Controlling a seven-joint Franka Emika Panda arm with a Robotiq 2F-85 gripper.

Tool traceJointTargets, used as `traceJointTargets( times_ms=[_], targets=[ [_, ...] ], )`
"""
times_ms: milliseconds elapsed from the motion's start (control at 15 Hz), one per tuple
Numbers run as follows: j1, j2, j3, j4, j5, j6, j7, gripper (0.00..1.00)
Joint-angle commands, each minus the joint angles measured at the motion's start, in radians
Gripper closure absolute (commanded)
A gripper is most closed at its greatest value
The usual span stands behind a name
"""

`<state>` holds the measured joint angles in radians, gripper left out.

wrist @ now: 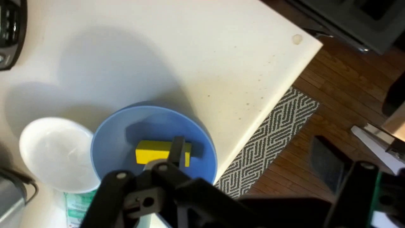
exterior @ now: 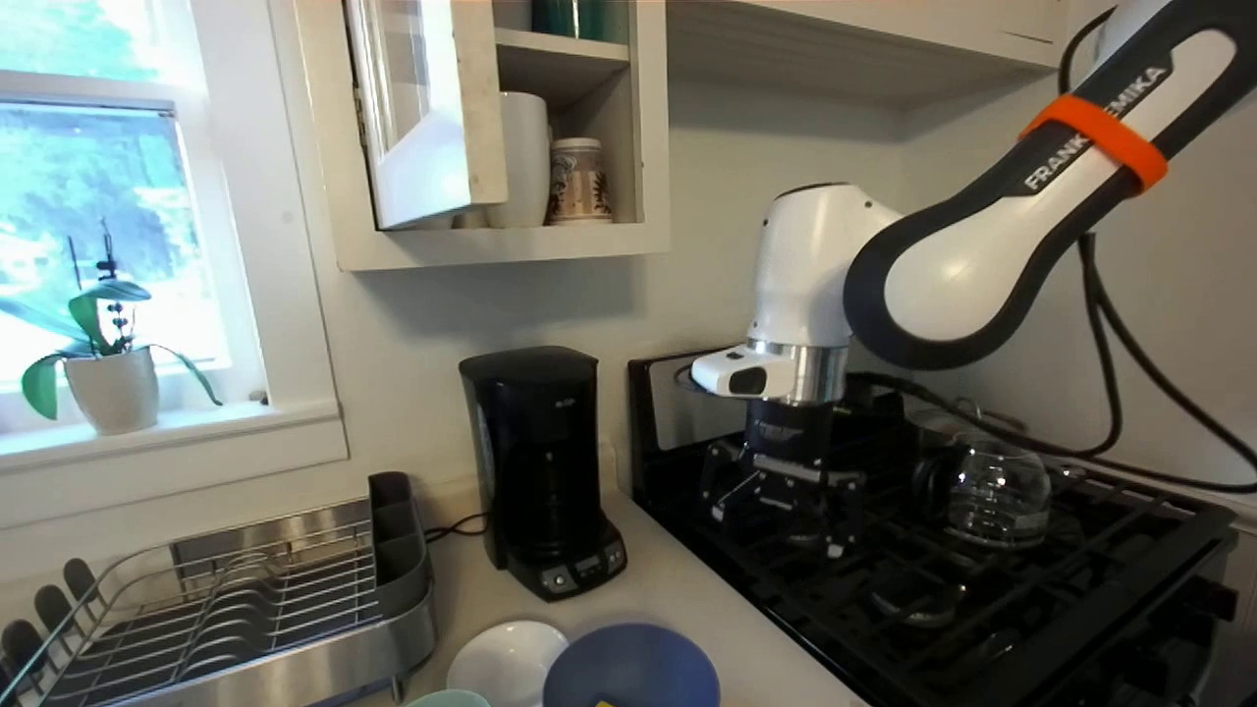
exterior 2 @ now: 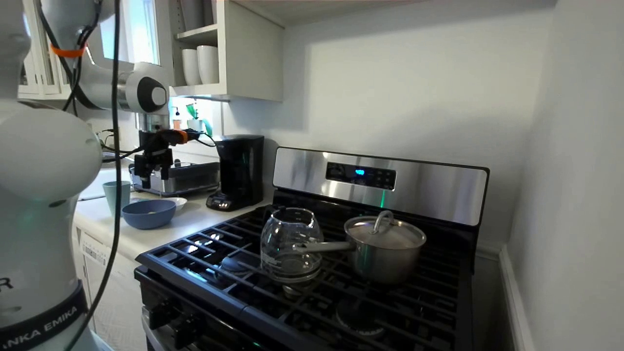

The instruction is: Put the blue bowl on the cupboard to the left

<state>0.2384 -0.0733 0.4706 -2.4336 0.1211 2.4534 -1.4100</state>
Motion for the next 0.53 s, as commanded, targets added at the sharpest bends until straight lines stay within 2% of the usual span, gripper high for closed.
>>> traceJointTargets(
  times_ms=[0,133,200,467],
  targets=[
    [0.071,-0.248,-0.083,-0.117,0.066,-0.128,0.142,0.0],
    [0.103,-0.356,-0.121,-0.153,0.063,-0.202,0.243,0.0],
    [0.113,-0.211,-0.135,-0.081,0.012,-0.151,0.184,0.0],
    [0.145,-0.333,-0.161,-0.135,0.007,-0.197,0.256,0.0]
  ],
)
